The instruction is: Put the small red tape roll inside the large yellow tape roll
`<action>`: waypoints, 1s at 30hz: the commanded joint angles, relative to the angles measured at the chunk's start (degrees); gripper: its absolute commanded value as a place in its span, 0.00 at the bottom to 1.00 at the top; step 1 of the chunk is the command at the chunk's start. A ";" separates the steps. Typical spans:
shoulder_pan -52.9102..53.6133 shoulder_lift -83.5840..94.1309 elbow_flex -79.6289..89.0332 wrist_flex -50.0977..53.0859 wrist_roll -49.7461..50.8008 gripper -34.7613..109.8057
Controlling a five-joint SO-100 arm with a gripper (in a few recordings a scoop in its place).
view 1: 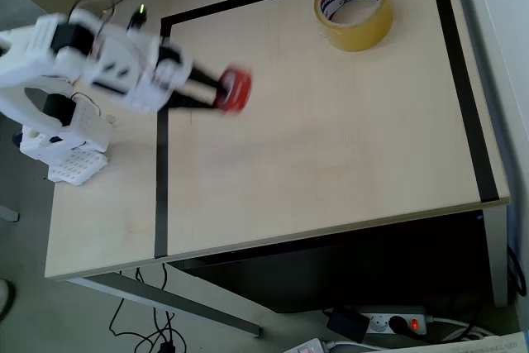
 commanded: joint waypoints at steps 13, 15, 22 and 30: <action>-13.54 -45.00 -84.55 13.80 6.86 0.24; -14.85 -46.67 -84.55 11.07 6.86 0.24; -19.95 -51.77 -84.55 3.34 6.86 0.24; -22.15 -61.35 -86.31 3.16 10.90 0.24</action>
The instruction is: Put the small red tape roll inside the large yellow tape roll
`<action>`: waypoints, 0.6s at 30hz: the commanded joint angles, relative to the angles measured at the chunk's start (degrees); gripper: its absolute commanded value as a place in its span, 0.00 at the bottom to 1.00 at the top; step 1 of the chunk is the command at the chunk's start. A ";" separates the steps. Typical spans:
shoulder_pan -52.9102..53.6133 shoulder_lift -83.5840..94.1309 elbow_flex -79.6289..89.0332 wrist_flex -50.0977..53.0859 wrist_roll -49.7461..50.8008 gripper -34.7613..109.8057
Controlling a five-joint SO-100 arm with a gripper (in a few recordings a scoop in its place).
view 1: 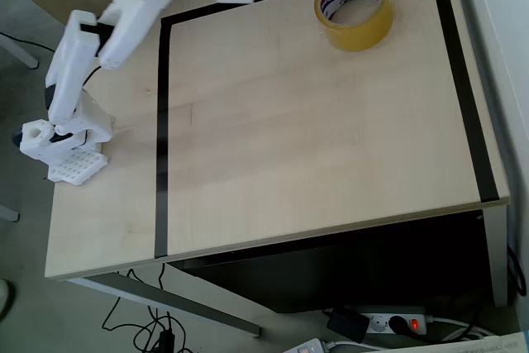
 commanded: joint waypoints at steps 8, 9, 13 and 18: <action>0.70 -4.57 -6.94 -0.88 2.46 0.24; 0.79 -5.10 -6.94 -0.53 2.46 0.24; 0.97 -6.24 -7.03 1.76 2.46 0.30; 0.79 -6.86 -7.03 4.39 2.37 0.35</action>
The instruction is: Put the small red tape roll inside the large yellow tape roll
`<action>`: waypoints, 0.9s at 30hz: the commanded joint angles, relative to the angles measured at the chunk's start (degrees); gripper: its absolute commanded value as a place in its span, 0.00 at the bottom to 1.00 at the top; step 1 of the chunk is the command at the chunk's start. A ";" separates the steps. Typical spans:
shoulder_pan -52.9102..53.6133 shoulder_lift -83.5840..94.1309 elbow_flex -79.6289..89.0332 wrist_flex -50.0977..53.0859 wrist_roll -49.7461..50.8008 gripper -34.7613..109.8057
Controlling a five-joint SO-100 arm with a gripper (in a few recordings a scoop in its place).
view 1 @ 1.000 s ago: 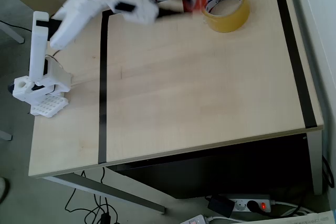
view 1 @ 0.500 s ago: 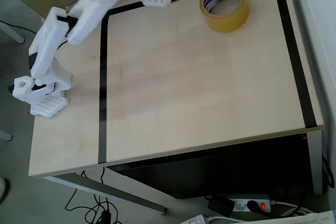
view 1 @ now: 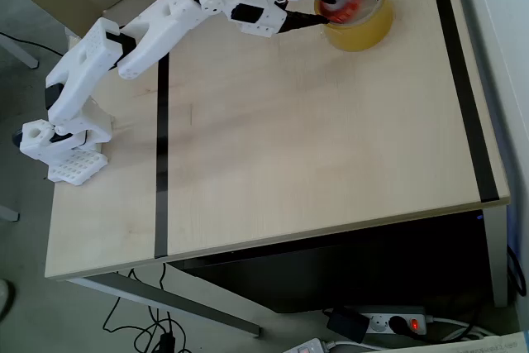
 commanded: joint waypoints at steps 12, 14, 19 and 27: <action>0.79 3.87 -13.18 10.63 0.26 0.30; 1.67 5.54 -15.47 16.08 0.26 0.24; 4.13 13.10 -15.56 29.18 0.79 0.24; 9.76 39.46 5.19 37.88 13.01 0.24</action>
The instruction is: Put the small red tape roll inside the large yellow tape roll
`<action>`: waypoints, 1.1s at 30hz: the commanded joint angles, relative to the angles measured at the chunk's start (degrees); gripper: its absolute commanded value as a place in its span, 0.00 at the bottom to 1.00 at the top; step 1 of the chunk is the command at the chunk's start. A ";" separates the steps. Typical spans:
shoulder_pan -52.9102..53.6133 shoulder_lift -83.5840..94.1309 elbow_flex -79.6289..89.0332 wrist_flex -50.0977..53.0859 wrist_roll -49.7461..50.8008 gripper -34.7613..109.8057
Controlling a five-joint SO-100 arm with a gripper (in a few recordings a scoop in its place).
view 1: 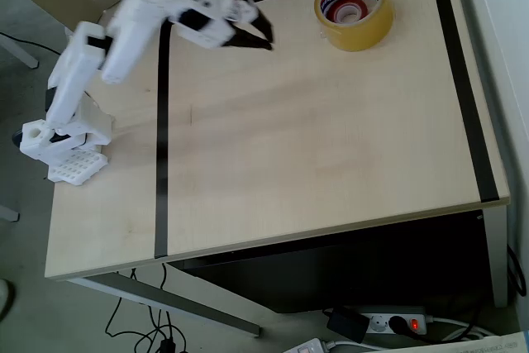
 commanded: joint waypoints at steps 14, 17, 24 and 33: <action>2.99 85.96 85.78 -23.73 6.06 0.24; 1.23 95.19 102.66 -31.90 6.06 0.25; -0.18 109.95 122.70 -38.14 5.10 0.24; 2.81 137.29 145.99 -42.10 5.63 0.24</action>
